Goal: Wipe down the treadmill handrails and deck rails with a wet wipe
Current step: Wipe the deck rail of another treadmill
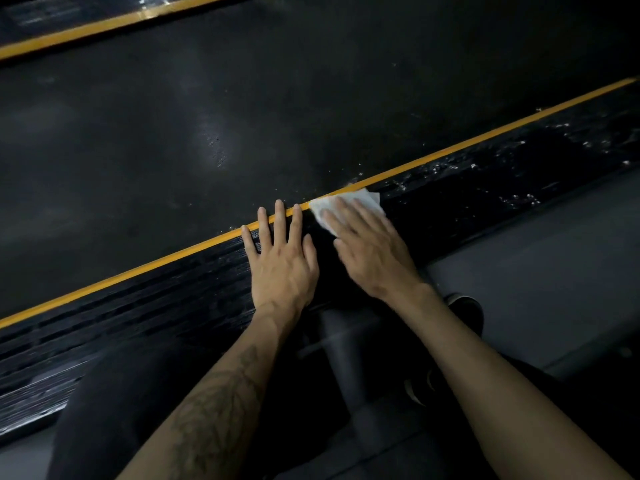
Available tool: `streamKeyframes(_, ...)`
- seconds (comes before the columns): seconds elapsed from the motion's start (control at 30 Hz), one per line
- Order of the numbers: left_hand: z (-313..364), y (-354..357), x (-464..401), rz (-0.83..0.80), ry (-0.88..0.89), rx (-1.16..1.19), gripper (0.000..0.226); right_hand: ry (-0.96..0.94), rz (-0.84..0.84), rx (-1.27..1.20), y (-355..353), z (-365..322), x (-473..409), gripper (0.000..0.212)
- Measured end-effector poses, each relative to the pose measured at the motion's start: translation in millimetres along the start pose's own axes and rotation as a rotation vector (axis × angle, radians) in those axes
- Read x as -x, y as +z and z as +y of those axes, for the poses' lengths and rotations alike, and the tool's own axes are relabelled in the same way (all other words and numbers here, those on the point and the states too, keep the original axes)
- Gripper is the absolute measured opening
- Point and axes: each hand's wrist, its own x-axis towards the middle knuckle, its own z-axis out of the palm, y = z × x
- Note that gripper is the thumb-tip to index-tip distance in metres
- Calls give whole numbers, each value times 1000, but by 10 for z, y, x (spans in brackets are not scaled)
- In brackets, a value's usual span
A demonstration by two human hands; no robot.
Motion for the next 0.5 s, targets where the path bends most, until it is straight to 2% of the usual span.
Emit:
streamKeyframes(0.07,-1,-4,-3,4,4,-8,59,110,35,-4,-50,131,-16,53)
streamKeyframes(0.13,-4,-7,-11,0,3,-5,59,246,76,-50,-33,-3,-19,56)
streamKeyframes(0.17,-6,-8,-10,-5,3,-3,60,251,80,-73,-9,-124,-12,58)
streamKeyframes(0.27,0,-10,-10,-16,10,-15,60,44,31,-72,64,-247,57,59)
streamKeyframes(0.33,6,-16,-9,-14,5,-11,60,-4,37,-28,27,-61,36,55)
streamKeyframes(0.43,10,-39,-17,-20,5,0,60,215,119,-41,-7,110,-5,52)
streamKeyframes(0.5,12,-47,-15,-25,11,6,60,267,140,-55,34,-5,6,55)
